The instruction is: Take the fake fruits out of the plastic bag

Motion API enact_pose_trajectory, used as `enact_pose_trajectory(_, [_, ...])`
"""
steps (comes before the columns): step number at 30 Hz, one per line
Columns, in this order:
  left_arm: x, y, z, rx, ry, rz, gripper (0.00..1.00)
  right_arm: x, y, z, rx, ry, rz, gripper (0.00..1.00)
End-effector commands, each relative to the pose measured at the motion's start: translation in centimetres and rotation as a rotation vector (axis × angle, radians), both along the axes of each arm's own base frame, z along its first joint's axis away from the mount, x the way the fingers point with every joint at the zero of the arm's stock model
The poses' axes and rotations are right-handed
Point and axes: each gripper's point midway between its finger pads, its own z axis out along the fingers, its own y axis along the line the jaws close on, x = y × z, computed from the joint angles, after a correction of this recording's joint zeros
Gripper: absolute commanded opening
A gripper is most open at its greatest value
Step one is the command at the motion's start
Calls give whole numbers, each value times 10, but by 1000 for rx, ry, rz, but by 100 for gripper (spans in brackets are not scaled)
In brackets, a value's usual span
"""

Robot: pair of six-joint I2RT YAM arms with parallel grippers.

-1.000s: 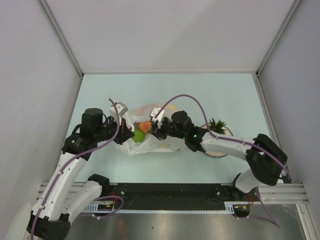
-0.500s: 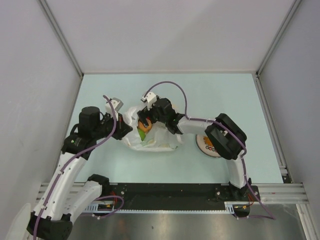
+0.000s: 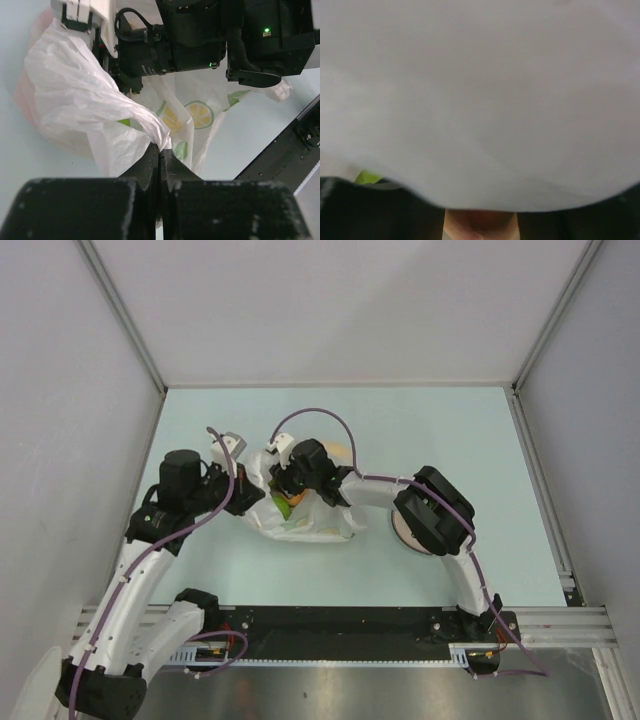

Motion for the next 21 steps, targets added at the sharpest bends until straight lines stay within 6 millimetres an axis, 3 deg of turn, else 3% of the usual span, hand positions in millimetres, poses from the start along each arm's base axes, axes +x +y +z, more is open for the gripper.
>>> enact_pose_trajectory(1, [12,3,8,-2,-64,23,0,-8,-1,50,44,-15,89,38])
enact_pose_trajectory(3, [14,3,9,-3,-78,23,0,-14,-2,92,100,-50,120,33])
enact_pose_trajectory(5, [17,2,12,-7,-100,22,0,-29,-2,114,122,-52,178,31])
enact_pose_trajectory(6, [20,4,11,-4,-105,32,0,-38,-5,140,153,-74,204,29])
enact_pose_trajectory(8, [23,3,15,-14,-132,41,0,-55,-11,154,150,-50,239,27])
enact_pose_trajectory(9, [25,3,15,-15,-138,44,0,-64,-15,170,165,-57,250,25])
enact_pose_trajectory(11, [28,3,18,-23,-159,50,0,-80,-24,177,162,-20,279,23])
enact_pose_trajectory(12, [28,3,17,-23,-162,52,0,-88,-32,196,184,-33,282,22])
enact_pose_trajectory(14, [32,3,18,-22,-171,55,0,-98,-42,211,196,-40,296,22])
enact_pose_trajectory(17, [35,2,20,-24,-184,53,0,-100,-77,252,231,-84,234,22])
enact_pose_trajectory(18, [37,2,21,-25,-185,55,0,-86,-99,255,222,-73,167,21])
enact_pose_trajectory(19, [39,1,22,-27,-187,54,0,-83,-120,273,241,-96,115,21])
enact_pose_trajectory(21, [43,1,25,-31,-199,60,1,-71,-158,272,206,-74,21,20])
